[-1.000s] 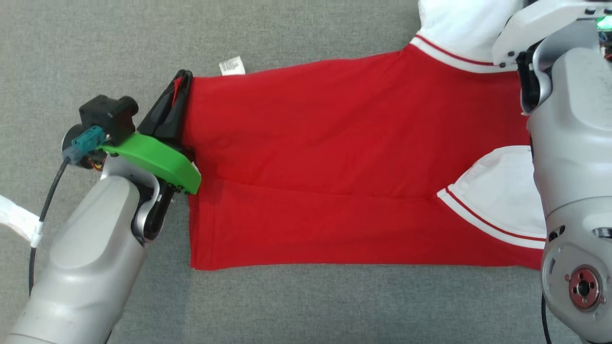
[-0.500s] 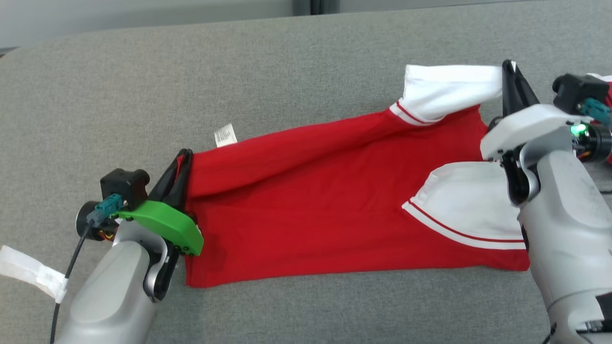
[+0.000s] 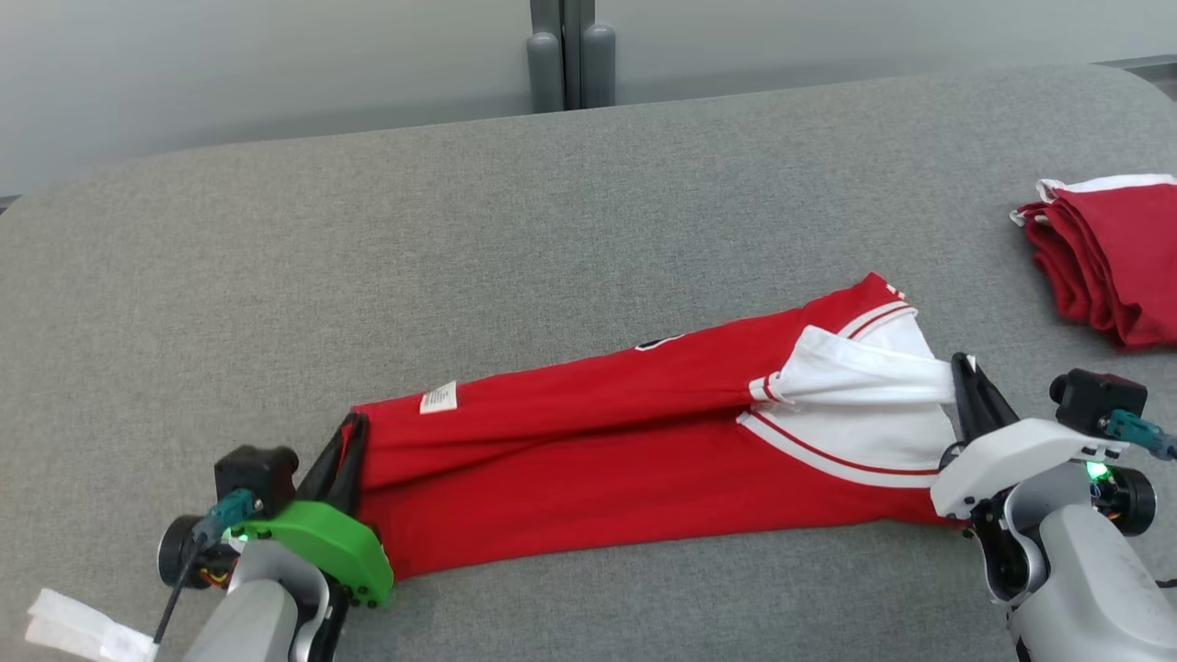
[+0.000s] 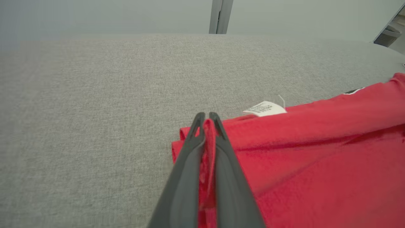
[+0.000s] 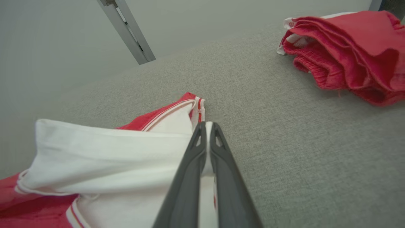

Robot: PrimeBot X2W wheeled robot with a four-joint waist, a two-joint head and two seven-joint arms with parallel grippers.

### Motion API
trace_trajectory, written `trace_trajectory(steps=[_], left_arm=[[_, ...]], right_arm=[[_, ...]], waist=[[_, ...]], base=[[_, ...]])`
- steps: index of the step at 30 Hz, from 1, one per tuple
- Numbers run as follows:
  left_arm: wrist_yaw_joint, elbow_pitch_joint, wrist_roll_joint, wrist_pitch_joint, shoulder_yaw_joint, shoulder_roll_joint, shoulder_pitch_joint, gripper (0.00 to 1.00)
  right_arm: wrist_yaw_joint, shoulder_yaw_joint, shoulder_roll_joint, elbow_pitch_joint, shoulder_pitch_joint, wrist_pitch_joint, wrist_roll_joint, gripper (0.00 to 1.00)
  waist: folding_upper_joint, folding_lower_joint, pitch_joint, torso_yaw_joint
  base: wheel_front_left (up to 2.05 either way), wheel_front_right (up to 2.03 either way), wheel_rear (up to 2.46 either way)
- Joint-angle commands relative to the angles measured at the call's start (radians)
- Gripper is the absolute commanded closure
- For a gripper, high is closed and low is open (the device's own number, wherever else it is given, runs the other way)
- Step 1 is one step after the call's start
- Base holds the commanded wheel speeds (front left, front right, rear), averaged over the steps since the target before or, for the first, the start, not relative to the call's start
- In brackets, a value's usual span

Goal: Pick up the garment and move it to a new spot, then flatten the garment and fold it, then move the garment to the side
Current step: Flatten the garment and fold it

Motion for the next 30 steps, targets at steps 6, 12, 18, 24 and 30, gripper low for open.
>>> trace_trajectory(steps=[6,12,18,24,30], left_arm=[[0.002,-0.014,0.065,-0.003,0.09,-0.033,0.086,0.0],[0.004,-0.129,0.159,-0.001,0.233,-0.088,0.173,0.0],[0.003,-0.239,0.233,-0.001,0.329,-0.142,0.241,0.0],[0.003,-0.274,0.238,-0.001,0.321,-0.16,0.233,0.0],[0.002,-0.271,0.222,-0.001,0.295,-0.158,0.214,0.0]], right_arm=[[-0.002,-0.003,-0.014,0.033,0.039,-0.031,-0.025,0.0],[-0.002,-0.007,-0.033,0.04,0.047,-0.068,-0.069,0.0],[-0.002,0.021,-0.045,0.057,0.018,-0.076,-0.122,0.0],[-0.002,0.052,-0.046,0.139,-0.042,-0.038,-0.146,0.0],[-0.002,0.069,-0.041,0.27,-0.093,-0.007,-0.115,0.0]], waist=[[-0.0001,0.0001,-0.02,0.0],[-0.0001,0.0001,-0.041,0.016],[-0.0001,0.0001,-0.047,0.03],[-0.0001,0.0001,-0.014,0.054],[-0.0001,0.0001,0.017,0.08]], base=[[0.0,0.0,0.0],[0.0,0.0,0.0],[0.0,0.0,0.0],[0.0,0.0,0.0],[0.0,0.0,0.0]])
